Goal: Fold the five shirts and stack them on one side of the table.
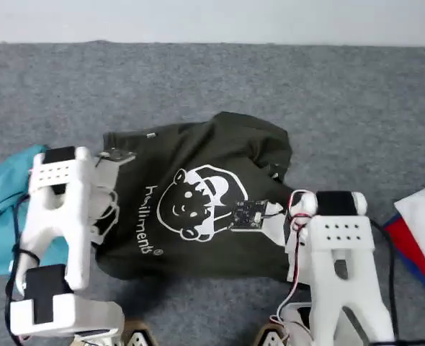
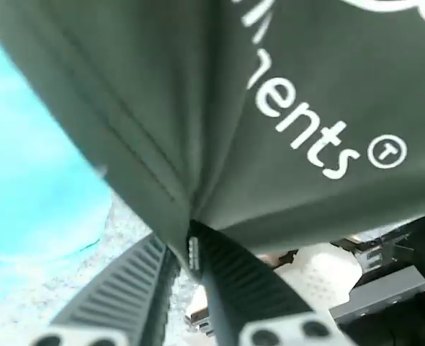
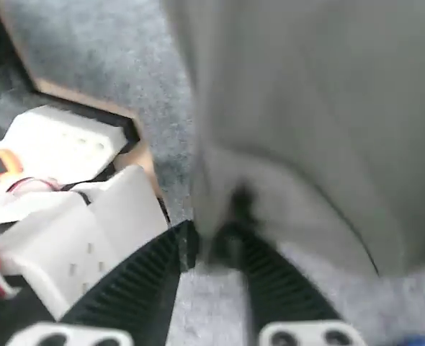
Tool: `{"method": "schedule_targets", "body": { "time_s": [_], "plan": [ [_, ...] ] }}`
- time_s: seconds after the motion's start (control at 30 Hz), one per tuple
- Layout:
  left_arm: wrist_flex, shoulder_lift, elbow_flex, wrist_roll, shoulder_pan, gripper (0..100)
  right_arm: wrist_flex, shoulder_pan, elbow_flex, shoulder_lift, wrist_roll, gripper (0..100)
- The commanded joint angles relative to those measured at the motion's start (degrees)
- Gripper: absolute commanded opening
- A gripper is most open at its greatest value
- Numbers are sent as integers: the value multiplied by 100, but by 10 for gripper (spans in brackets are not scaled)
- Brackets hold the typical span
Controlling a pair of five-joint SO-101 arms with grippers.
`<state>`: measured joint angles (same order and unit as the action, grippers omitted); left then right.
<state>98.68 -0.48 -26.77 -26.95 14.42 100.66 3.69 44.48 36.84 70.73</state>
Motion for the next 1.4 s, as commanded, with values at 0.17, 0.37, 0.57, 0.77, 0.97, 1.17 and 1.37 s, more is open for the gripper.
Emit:
{"method": "schedule_targets", "body": {
  "time_s": [0.17, 0.37, 0.57, 0.77, 0.97, 1.17, 1.37],
  "plan": [
    [193, -246, 620, 378, 721, 167, 233, -92, -1055, 347, -396, 489],
    [193, -264, 629, 378, 1257, 166, -312, -75, -2154, 57, -976, 489],
    [193, -264, 629, 378, 2013, 166, -1930, -127, -3077, -1701, -2664, 489],
    [202, -264, 629, 387, 2391, 166, -2018, -22, -5407, -4242, -3912, 489],
    [202, -264, 620, 413, 2409, 166, -1692, 251, -7912, -6818, -3947, 489],
    [202, -264, 602, 422, 2418, 166, -998, 127, -10576, -9253, -3938, 476],
    [193, -264, 233, 422, 2400, 166, -92, -48, -13108, -10993, -3402, 120]
  ]
}}
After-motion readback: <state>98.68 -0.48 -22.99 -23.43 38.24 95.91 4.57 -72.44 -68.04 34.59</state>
